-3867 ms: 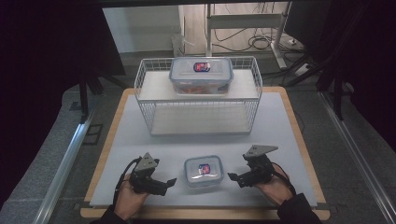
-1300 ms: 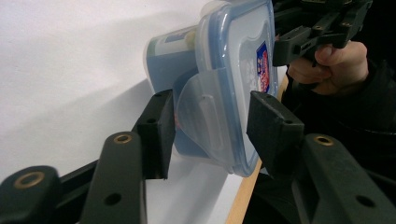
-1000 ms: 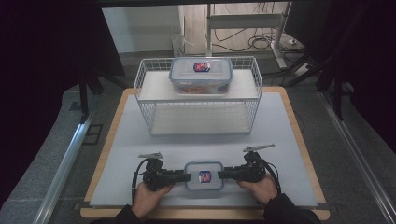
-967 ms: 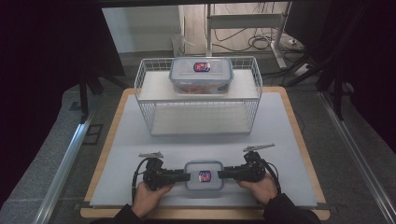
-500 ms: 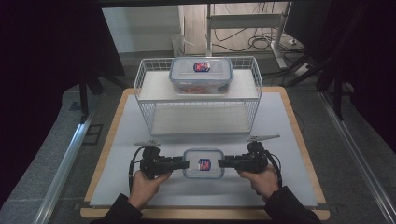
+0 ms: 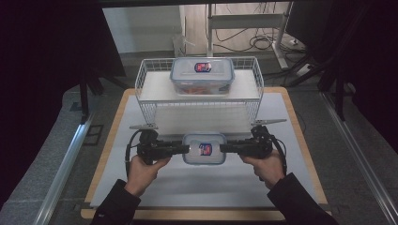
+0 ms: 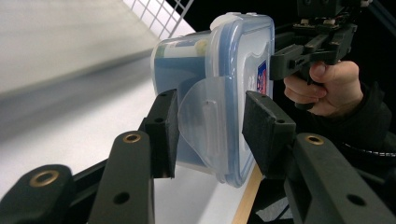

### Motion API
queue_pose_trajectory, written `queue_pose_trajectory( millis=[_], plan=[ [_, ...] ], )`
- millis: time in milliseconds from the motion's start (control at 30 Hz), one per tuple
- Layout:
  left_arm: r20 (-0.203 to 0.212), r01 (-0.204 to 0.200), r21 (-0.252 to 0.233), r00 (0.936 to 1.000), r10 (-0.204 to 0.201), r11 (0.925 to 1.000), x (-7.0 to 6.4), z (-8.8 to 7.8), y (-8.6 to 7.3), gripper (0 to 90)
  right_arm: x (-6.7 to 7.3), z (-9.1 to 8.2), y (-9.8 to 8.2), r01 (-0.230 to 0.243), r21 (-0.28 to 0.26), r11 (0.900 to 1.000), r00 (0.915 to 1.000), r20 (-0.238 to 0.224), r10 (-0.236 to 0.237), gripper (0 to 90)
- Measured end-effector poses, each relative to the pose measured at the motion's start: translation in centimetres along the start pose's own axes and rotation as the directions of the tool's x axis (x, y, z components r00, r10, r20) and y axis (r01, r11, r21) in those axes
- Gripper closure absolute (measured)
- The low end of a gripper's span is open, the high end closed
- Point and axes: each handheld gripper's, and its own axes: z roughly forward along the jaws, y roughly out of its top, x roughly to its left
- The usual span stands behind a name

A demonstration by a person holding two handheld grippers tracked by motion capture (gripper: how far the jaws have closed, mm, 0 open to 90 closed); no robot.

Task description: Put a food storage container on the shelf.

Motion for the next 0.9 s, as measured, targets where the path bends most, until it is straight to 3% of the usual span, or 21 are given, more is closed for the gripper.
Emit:
queue_pose_trajectory(
  millis=[400,633,900],
  plan=[
    [-0.006,-0.010,-0.023,0.9999,0.010,0.9997,-0.3,-0.9,3.0,57.1,0.5,-0.3,3.1,0.022,-0.023,0.999,0.9997,0.005,-0.022,58.0],
    [-0.014,-0.035,-0.035,0.9993,0.035,0.9988,-0.9,-1.7,5.8,57.0,1.2,-1.0,5.6,0.036,-0.041,0.999,0.9994,0.007,-0.035,58.0],
    [-0.014,-0.030,-0.052,0.9995,0.029,0.9982,-1.0,-2.7,8.9,57.1,1.8,-1.3,8.8,0.046,-0.062,0.997,0.9989,0.010,-0.045,58.0]
  ],
)
